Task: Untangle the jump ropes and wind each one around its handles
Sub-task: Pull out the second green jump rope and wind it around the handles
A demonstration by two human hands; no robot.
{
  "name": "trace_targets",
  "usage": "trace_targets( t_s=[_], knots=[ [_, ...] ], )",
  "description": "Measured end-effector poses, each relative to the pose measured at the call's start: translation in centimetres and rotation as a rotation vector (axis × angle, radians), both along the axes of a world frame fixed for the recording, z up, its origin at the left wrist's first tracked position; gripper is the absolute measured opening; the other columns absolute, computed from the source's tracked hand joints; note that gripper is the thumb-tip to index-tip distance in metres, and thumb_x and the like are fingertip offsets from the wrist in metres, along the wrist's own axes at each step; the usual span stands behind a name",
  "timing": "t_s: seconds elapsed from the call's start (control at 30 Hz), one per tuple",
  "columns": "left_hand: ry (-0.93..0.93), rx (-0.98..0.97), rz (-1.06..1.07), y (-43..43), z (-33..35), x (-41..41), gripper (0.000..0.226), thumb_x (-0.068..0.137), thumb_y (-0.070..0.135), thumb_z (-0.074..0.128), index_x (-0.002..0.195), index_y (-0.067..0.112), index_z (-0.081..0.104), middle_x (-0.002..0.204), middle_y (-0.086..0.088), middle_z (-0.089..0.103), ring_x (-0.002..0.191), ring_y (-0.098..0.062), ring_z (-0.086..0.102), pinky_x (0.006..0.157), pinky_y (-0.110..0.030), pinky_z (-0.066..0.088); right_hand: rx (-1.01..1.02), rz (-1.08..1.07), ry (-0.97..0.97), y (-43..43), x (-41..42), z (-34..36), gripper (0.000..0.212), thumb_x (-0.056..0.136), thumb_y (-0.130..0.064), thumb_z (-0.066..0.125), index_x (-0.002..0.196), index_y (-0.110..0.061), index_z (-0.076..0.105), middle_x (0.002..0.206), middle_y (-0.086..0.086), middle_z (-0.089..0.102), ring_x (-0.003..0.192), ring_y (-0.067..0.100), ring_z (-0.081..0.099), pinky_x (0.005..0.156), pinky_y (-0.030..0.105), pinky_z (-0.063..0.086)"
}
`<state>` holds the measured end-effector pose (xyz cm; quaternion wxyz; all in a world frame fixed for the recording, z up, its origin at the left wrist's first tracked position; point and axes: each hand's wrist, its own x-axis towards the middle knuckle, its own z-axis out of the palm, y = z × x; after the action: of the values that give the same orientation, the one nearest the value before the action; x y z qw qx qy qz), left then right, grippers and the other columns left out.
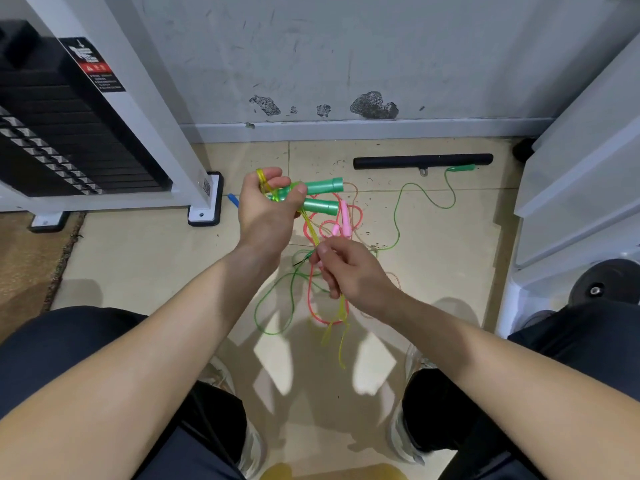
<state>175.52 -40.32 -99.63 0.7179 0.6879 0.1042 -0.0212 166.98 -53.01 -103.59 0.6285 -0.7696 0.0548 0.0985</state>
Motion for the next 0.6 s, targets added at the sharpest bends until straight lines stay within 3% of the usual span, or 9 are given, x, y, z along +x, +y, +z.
trace_targets(
  t_s=[0.1, 0.2, 0.23, 0.33, 0.4, 0.47, 0.6],
  knots=[
    [0.02, -0.088, -0.104, 0.4, 0.6, 0.4, 0.033, 0.09, 0.004, 0.07, 0.118, 0.012, 0.054, 0.099, 0.005, 0.056, 0.082, -0.011, 0.063, 0.076, -0.03, 0.057, -0.074, 0.089, 0.073, -1.5, 0.8, 0.2, 0.033, 0.105, -0.036, 0.047, 0.086, -0.021, 0.07, 0.072, 0.017, 0.051, 0.063, 0.012, 0.048, 0.06, 0.029, 0.042],
    [0.085, -0.176, -0.284, 0.8, 1.2, 0.3, 0.03, 0.091, 0.0, 0.067, 0.116, 0.01, 0.055, 0.094, 0.003, 0.058, 0.077, -0.011, 0.063, 0.079, -0.036, 0.056, -0.132, 0.029, 0.093, -3.6, 2.1, 1.2, 0.033, 0.103, -0.03, 0.055, 0.09, -0.004, 0.071, 0.055, -0.012, 0.052, 0.055, 0.002, 0.044, 0.061, 0.02, 0.038],
    [0.097, -0.181, -0.342, 0.9, 1.4, 0.2, 0.029, 0.091, -0.001, 0.067, 0.114, 0.011, 0.057, 0.092, 0.004, 0.059, 0.076, -0.011, 0.064, 0.08, -0.038, 0.055, -0.144, 0.012, 0.092, -4.4, 2.6, 1.4, 0.029, 0.101, -0.027, 0.059, 0.088, -0.004, 0.071, 0.055, -0.013, 0.051, 0.054, 0.002, 0.042, 0.061, 0.022, 0.036],
    [0.098, -0.128, -0.523, 1.3, 1.9, -0.1, 0.028, 0.088, -0.003, 0.068, 0.111, 0.011, 0.06, 0.09, 0.005, 0.063, 0.08, -0.013, 0.066, 0.08, -0.04, 0.059, -0.095, 0.008, 0.062, -6.0, 3.3, 2.0, 0.013, 0.095, -0.015, 0.066, 0.084, -0.015, 0.073, 0.07, 0.002, 0.051, 0.062, 0.007, 0.042, 0.061, 0.024, 0.036],
    [0.03, 0.046, -0.649, 1.6, 2.1, -0.2, 0.031, 0.088, -0.006, 0.068, 0.113, 0.009, 0.059, 0.096, 0.002, 0.061, 0.078, -0.008, 0.066, 0.074, -0.031, 0.06, -0.031, 0.024, 0.058, -6.5, 3.5, 2.3, 0.009, 0.094, -0.008, 0.067, 0.088, -0.009, 0.073, 0.072, 0.005, 0.054, 0.065, 0.009, 0.045, 0.059, 0.021, 0.038],
    [-0.097, 0.322, -0.716, 1.7, 1.9, -0.2, 0.037, 0.085, -0.002, 0.074, 0.116, 0.012, 0.059, 0.1, 0.001, 0.061, 0.076, -0.003, 0.062, 0.073, -0.025, 0.058, 0.005, 0.032, 0.065, -6.5, 3.6, 3.0, 0.006, 0.093, -0.007, 0.069, 0.091, -0.005, 0.074, 0.068, -0.004, 0.059, 0.063, 0.005, 0.048, 0.058, 0.017, 0.04],
    [-0.302, 0.714, -0.623, 1.3, 0.5, -0.4, 0.039, 0.082, 0.012, 0.079, 0.11, 0.025, 0.056, 0.099, 0.011, 0.06, 0.083, 0.0, 0.054, 0.075, -0.015, 0.044, 0.077, -0.03, 0.079, -5.5, 3.4, 3.8, 0.014, 0.095, -0.005, 0.062, 0.094, -0.004, 0.076, 0.07, -0.001, 0.061, 0.057, 0.008, 0.049, 0.058, 0.022, 0.041]
  ],
)
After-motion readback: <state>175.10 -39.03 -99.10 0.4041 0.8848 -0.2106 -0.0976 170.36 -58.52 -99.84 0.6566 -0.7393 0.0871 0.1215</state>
